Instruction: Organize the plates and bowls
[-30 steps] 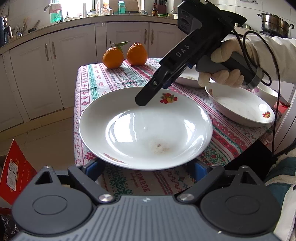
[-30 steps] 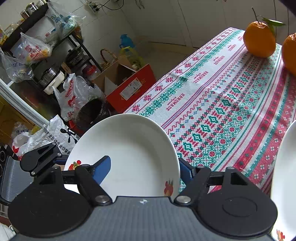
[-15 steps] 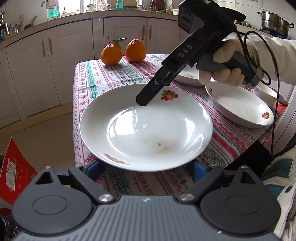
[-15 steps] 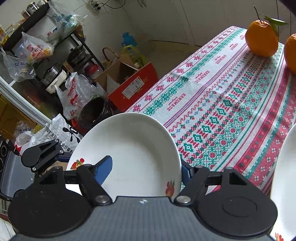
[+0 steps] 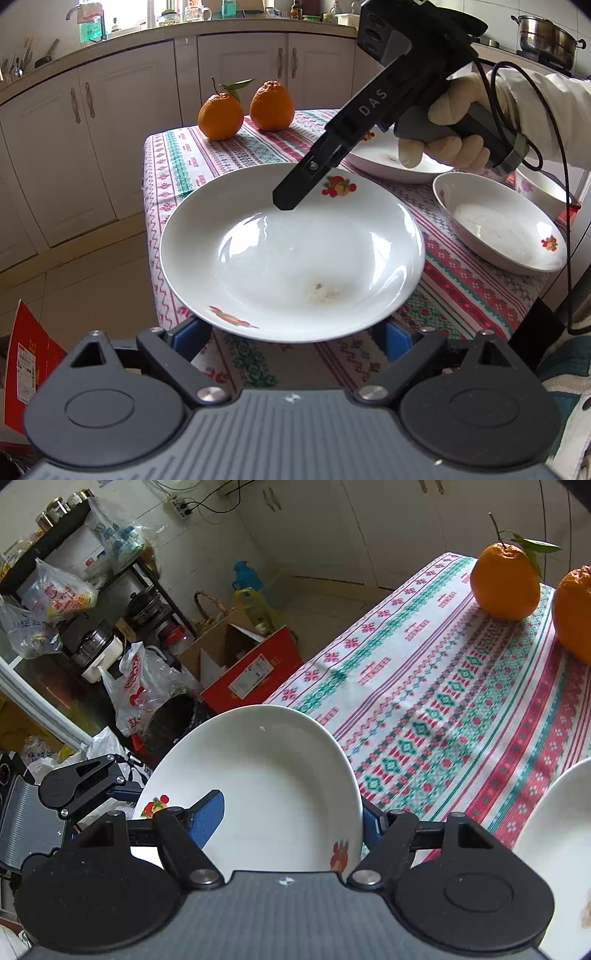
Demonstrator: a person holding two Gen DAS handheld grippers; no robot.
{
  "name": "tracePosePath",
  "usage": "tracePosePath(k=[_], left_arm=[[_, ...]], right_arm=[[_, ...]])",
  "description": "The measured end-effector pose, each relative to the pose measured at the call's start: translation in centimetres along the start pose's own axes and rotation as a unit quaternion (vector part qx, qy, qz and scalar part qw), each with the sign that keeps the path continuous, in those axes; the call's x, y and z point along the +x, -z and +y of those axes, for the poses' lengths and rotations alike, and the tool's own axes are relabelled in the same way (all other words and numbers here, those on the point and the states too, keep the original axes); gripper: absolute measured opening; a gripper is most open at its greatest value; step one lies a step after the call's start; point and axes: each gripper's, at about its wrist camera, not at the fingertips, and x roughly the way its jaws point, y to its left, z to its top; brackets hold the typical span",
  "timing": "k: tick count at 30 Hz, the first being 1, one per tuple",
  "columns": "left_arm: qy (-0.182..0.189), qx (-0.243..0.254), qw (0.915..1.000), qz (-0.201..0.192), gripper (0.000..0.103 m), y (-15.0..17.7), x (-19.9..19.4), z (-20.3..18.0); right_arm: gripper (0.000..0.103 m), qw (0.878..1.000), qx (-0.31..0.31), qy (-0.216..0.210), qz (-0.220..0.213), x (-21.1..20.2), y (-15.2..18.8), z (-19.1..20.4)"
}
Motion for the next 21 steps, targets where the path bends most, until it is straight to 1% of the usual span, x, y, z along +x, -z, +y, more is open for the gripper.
tracePosePath(k=[12,21], left_arm=[[0.008,0.003,0.9999,0.011,0.093,-1.8,2.6,1.6],[0.004,0.014,0.9998,0.013,0.093,-2.5,3.0,1.9]], right_arm=[[0.079,1.000,0.008,0.012,-0.014,0.4,-2.0,-2.5],[0.079,1.000,0.020,0.014,-0.017,0.9,-2.2,-3.5]])
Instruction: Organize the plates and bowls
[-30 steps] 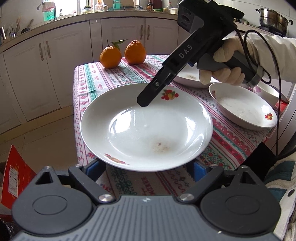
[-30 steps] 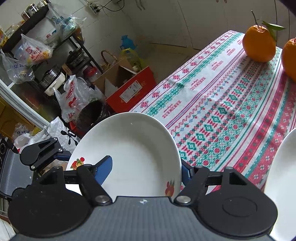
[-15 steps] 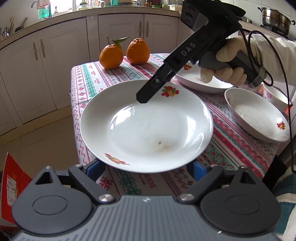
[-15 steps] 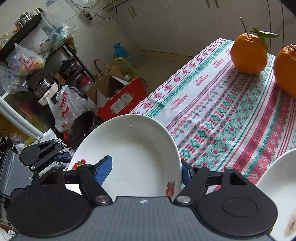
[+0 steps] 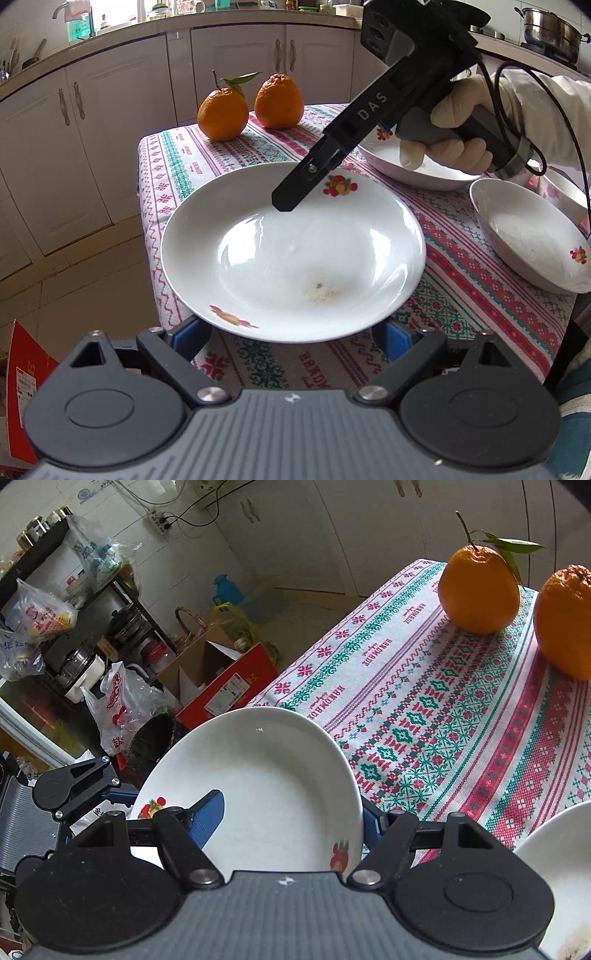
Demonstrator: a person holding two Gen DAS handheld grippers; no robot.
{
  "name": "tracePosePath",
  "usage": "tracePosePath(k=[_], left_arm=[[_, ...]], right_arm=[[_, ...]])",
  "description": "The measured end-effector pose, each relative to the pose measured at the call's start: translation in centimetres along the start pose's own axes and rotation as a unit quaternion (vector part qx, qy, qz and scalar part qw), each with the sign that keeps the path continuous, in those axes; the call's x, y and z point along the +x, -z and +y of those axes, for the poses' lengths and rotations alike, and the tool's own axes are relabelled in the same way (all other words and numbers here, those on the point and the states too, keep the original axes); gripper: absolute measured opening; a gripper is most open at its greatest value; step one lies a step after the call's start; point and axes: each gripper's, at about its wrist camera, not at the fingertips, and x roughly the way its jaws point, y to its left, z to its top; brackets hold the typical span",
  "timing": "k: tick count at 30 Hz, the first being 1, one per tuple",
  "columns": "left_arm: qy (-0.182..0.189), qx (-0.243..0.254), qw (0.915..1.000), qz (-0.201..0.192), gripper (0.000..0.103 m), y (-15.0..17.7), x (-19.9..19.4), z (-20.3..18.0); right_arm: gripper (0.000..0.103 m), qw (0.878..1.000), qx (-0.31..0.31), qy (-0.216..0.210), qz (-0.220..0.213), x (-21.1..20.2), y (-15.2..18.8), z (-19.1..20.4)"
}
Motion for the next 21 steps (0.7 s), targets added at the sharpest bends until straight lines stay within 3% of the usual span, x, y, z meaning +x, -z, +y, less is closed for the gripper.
tracePosePath(k=[10,12,16,21], left_arm=[[-0.003,0.005,1.0000,0.002,0.094,-0.3,0.4,0.2],[-0.003,0.004,1.0000,0.001,0.094,-0.3,0.3,0.2],[-0.008,0.004,0.9999,-0.006,0.095,-0.1,-0.3,0.0],[-0.021,-0.007,0.9997,-0.008,0.096,0.8,-1.7,-0.6]], right_arm=[[0.080,1.000,-0.001,0.006,-0.005,0.2,-0.2,-0.2],[0.082,1.000,-0.003,0.005,-0.003,0.2,-0.2,-0.1],[0.098,1.000,-0.009,0.006,-0.006,-0.2,0.1,0.5],[0.100,0.999,-0.022,0.028,-0.016,-2.3,1.0,1.8]])
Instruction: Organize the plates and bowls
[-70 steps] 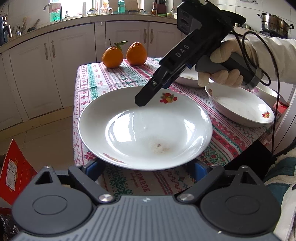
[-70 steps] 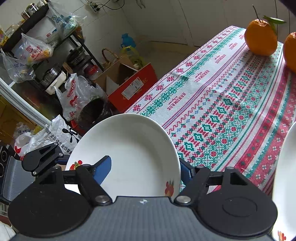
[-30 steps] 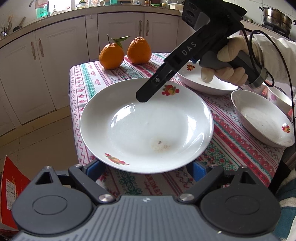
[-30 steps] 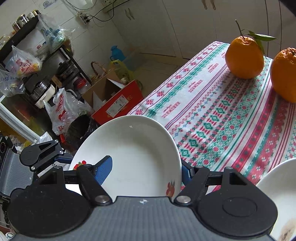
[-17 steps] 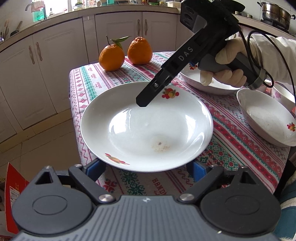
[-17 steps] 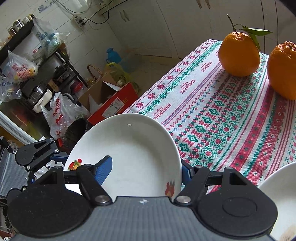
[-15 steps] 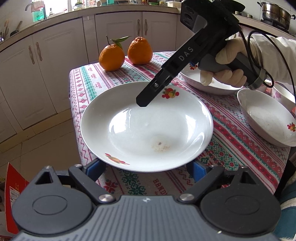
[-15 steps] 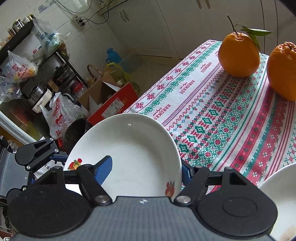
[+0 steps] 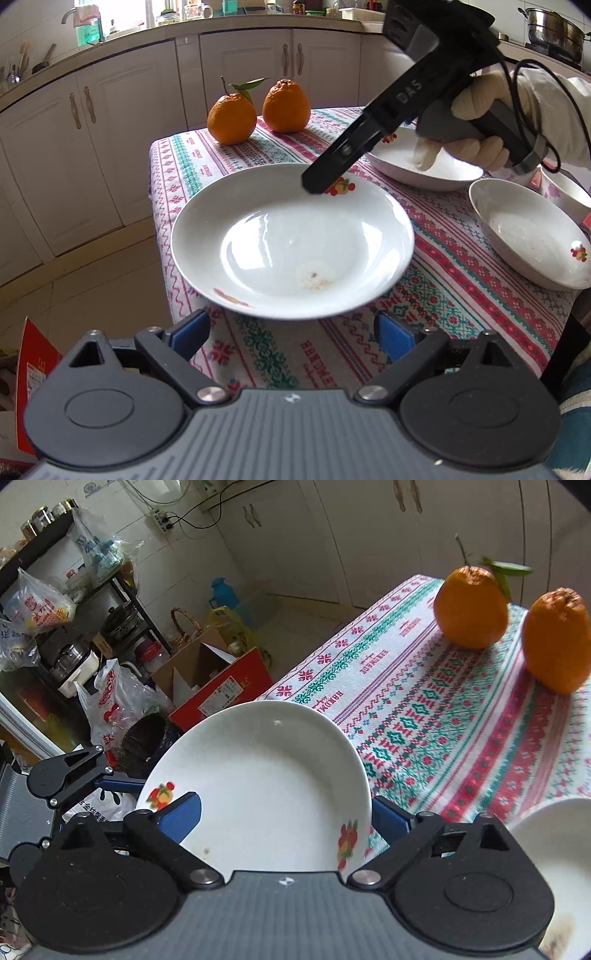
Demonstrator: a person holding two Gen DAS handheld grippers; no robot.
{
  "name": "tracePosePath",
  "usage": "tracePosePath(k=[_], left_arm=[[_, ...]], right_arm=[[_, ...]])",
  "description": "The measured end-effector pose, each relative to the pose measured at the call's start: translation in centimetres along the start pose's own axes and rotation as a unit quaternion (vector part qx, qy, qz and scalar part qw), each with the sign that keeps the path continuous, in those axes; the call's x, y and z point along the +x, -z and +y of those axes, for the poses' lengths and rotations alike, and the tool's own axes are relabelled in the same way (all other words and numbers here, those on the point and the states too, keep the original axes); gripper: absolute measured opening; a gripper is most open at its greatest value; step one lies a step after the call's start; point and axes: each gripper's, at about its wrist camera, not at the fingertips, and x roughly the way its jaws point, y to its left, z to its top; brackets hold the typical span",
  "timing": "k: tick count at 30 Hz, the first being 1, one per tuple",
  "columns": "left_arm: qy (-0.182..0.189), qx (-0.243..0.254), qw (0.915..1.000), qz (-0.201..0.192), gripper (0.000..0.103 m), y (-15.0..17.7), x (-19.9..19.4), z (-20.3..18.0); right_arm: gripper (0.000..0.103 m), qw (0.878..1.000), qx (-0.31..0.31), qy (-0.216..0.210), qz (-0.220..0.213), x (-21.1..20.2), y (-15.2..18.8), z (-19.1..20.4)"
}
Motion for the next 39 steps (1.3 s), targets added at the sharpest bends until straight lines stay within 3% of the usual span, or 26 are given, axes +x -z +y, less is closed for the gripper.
tracePosePath(k=[6,11,15,27,39], left_arm=[[-0.004,-0.026,0.9995,-0.018,0.098,1.0,-2.9,-1.9],[-0.006,-0.018,0.9988,-0.045,0.098,1.4,-5.0,-4.8],[0.013,-0.022,0.9982,-0.055,0.099,1.7,-5.5,-6.8],[0.063,0.015,0.9961,-0.060,0.102,2.1,-4.4,-12.9],[0.099,0.087,0.9900,-0.051,0.102,0.6,-0.8,-17.9]], right_arm=[[0.103,0.999,-0.006,0.023,-0.027,-4.4,2.0,1.6],[0.103,0.998,0.000,0.034,-0.053,-7.8,4.8,3.3],[0.103,0.996,0.011,0.048,-0.071,-10.4,8.0,5.0],[0.103,0.991,0.055,0.083,-0.087,-15.5,15.8,5.2],[0.103,0.986,0.070,0.130,-0.077,-18.5,18.7,2.4]])
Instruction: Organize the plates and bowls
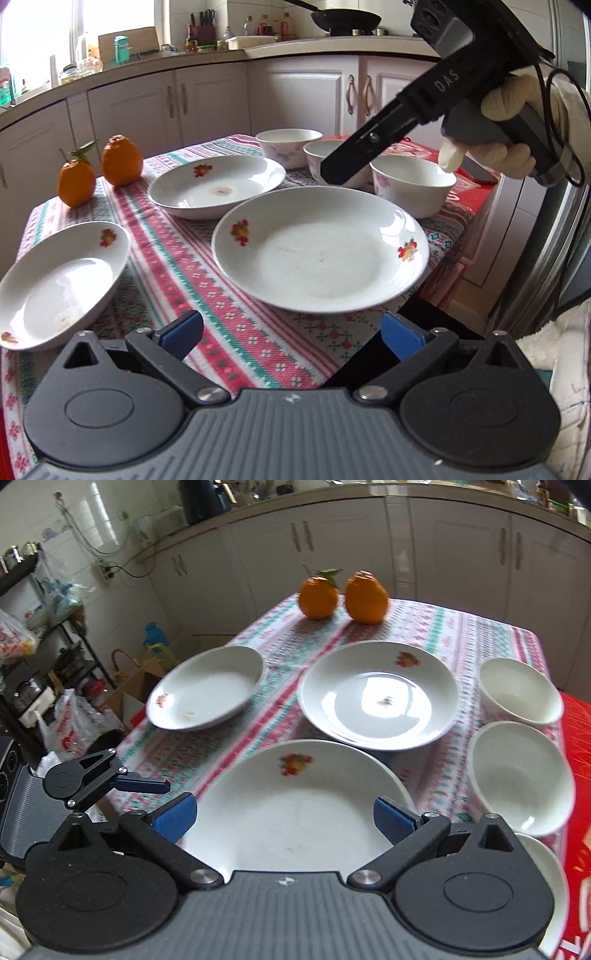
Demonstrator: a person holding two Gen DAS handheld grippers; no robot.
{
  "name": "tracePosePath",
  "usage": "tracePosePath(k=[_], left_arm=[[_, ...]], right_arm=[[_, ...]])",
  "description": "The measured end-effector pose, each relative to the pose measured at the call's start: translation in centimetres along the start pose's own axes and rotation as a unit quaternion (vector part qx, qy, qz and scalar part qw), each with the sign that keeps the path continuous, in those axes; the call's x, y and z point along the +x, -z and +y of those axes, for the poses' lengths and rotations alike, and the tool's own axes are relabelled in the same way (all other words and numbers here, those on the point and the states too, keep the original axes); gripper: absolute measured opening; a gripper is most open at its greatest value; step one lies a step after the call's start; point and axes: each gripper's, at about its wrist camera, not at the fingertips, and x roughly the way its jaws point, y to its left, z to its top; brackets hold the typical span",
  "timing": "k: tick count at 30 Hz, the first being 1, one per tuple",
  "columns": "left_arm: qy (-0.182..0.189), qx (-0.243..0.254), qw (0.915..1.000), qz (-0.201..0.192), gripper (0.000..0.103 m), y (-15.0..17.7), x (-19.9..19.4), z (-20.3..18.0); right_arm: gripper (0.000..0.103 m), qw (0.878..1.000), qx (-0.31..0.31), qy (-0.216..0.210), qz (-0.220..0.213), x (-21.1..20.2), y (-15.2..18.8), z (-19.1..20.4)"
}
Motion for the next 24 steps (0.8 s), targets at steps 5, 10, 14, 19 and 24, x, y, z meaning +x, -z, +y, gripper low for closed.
tracePosePath(k=[5,10,14,19,24], left_arm=[[0.003,0.000,1.0000,0.004,0.102,-0.2,1.3,-0.1],[0.017,0.004,0.9998,0.008,0.102,-0.3,1.8,-0.4],[0.029,0.006,0.9995,0.009,0.102,-0.3,2.1,-0.5],[0.033,0.007,0.9994,0.005,0.099,-0.2,2.1,-0.5],[0.044,-0.001,0.9990,0.005,0.092,-0.3,2.2,-0.2]], right_arm=[[0.103,1.000,-0.001,0.021,0.022,0.2,-0.1,-1.7],[0.102,0.998,-0.003,0.032,0.056,1.4,-0.6,-2.8],[0.100,0.996,-0.003,0.030,0.079,2.6,-0.9,-3.1],[0.094,0.994,-0.011,0.028,0.109,4.0,-1.3,-3.2],[0.090,0.991,-0.015,0.026,0.129,4.9,-1.6,-3.5]])
